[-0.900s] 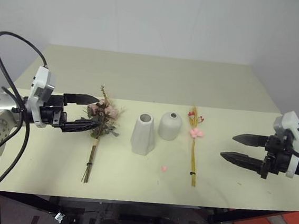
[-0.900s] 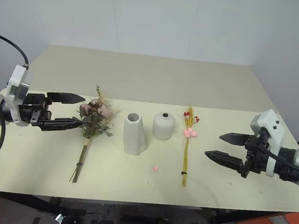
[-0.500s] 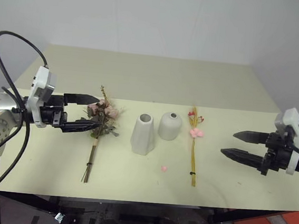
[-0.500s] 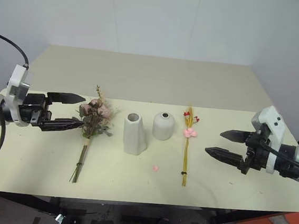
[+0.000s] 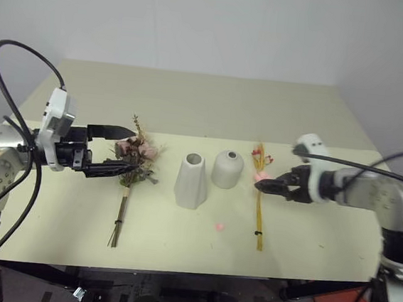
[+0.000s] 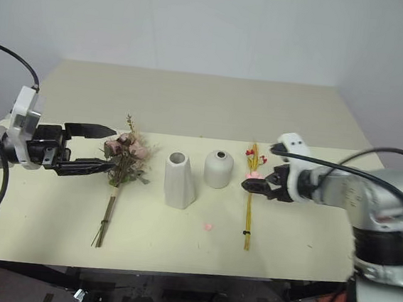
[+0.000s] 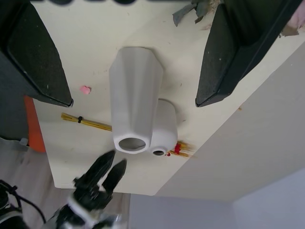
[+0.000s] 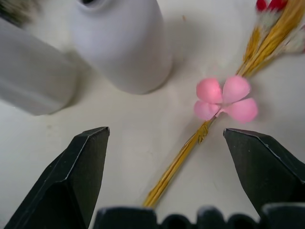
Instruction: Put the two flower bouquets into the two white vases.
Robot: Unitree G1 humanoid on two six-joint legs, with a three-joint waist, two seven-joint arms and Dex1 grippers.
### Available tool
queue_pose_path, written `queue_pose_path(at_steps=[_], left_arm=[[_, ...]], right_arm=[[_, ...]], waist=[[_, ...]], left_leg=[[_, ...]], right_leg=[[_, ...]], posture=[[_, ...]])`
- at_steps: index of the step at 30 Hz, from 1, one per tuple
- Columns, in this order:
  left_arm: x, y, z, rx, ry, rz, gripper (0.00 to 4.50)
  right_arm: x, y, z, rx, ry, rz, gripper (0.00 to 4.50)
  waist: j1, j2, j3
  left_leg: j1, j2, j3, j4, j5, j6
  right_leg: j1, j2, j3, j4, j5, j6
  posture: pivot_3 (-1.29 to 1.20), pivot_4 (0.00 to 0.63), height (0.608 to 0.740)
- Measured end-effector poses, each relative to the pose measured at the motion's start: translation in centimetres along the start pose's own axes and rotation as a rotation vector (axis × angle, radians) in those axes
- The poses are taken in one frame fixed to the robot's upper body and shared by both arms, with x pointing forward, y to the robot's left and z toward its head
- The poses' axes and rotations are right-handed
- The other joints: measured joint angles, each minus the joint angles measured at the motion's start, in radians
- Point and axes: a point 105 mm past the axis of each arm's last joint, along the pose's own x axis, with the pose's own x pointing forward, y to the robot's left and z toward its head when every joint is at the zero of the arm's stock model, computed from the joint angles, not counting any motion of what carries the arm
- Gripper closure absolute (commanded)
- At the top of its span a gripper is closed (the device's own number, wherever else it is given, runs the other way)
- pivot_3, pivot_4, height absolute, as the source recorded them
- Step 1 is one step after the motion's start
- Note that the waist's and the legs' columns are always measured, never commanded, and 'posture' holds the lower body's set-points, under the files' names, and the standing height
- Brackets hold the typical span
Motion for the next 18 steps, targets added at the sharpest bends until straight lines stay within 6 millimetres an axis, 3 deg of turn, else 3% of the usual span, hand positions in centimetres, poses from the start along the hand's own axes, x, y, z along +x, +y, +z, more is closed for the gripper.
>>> queue_pose_path(at_steps=[4,7,13,18], left_arm=[[0.0,-0.4,-0.5,-0.009,0.003,0.015,0.02],[-0.1,-0.8,-0.6,-0.012,-0.003,0.022,0.0],[-0.8,-1.2,-0.5,-0.009,-0.01,0.059,0.0],[-0.8,-1.2,-0.3,-0.003,-0.008,0.063,0.0]], right_arm=[[3.7,-1.2,-1.6,0.04,0.117,-0.132,0.0],[4.1,-2.0,-1.1,0.025,0.11,-0.208,0.58],[4.4,-2.2,-1.3,-0.017,0.096,-0.24,2.79],[4.5,-1.8,-1.3,-0.031,0.086,-0.238,4.32]], waist=[[0.003,0.0,0.0],[0.005,0.0,0.0],[0.002,0.0,0.0],[-0.001,0.0,0.0]], left_leg=[[-0.002,-0.001,0.0,0.0,0.0,0.0],[-0.002,-0.001,0.0,0.0,0.0,0.0],[0.001,0.0,0.0,0.0,0.0,0.0],[0.002,0.0,0.0,0.0,0.0,0.0]], right_leg=[[-0.001,-0.001,0.0,0.001,0.0,0.0],[0.0,-0.001,-0.001,0.001,0.001,0.001],[0.0,0.0,-0.001,0.0,0.001,0.001],[0.001,0.0,0.0,0.001,0.001,0.0]], posture=[[0.0,0.15,0.74],[0.0,0.15,0.74],[0.0,0.15,0.74],[0.0,0.15,0.74]])
